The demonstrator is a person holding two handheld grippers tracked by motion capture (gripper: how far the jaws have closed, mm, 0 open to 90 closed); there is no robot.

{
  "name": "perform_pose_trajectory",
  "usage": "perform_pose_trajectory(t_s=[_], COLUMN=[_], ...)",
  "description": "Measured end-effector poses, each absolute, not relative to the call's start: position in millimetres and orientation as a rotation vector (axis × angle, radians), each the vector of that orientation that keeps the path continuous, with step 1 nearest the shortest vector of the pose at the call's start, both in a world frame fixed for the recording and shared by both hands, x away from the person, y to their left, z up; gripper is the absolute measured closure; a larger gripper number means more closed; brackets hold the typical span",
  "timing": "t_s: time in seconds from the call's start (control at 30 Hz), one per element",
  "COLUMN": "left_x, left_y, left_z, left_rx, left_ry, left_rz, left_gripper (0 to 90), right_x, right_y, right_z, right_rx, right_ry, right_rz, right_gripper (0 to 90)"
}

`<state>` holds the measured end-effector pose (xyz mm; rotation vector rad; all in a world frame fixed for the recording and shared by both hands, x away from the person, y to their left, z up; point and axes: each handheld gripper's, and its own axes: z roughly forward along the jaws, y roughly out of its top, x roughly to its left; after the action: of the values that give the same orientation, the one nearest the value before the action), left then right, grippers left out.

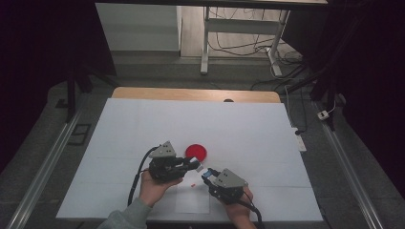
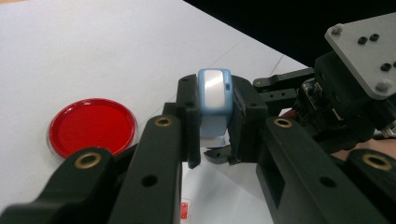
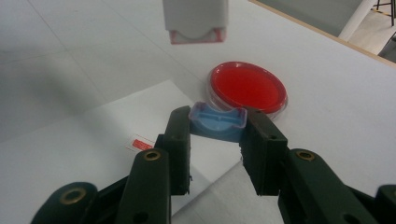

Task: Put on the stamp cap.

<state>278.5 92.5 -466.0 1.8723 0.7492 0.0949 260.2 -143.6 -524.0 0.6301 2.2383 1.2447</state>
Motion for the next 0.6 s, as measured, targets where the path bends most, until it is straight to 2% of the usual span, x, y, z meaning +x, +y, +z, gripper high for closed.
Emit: perform_pose_trajectory(t_s=[0.6], left_x=[279.1], left_y=[82.0], left_z=[-474.6], left_rx=[1.901], left_ry=[0.750], left_rz=[0.077], left_gripper=[75.7], right_x=[258.5], right_y=[-136.2], right_z=[-525.1], right_rx=[0.609], right_ry=[2.221], right_rz=[1.261], right_gripper=[64.2])
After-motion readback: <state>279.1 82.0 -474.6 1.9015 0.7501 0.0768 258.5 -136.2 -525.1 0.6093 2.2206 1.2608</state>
